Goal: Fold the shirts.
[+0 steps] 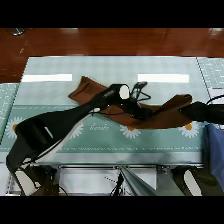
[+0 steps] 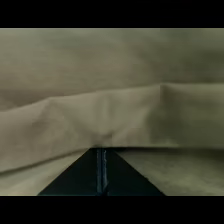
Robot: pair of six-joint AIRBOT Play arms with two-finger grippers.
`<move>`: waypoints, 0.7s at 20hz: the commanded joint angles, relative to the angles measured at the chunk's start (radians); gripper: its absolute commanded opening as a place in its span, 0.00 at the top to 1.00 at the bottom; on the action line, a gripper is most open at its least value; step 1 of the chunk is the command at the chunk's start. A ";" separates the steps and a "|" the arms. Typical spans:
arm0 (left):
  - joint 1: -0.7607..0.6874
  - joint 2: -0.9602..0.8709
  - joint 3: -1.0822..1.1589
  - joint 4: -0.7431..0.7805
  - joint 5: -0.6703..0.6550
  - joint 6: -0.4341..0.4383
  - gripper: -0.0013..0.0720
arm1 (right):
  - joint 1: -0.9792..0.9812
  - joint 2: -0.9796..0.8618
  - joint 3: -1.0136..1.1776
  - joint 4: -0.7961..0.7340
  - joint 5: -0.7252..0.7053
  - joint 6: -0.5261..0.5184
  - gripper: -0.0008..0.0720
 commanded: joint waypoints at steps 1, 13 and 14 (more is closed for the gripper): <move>-0.076 -0.045 0.029 -0.111 -0.026 0.020 0.95 | 0.000 0.021 -0.006 0.003 0.004 0.003 0.95; 0.579 0.430 0.053 0.008 -0.302 0.133 0.95 | 0.353 -0.209 0.175 0.057 -0.187 0.051 0.95; 0.632 0.516 0.023 0.088 -0.314 0.126 0.95 | 0.418 -0.285 0.232 0.056 -0.215 0.051 0.95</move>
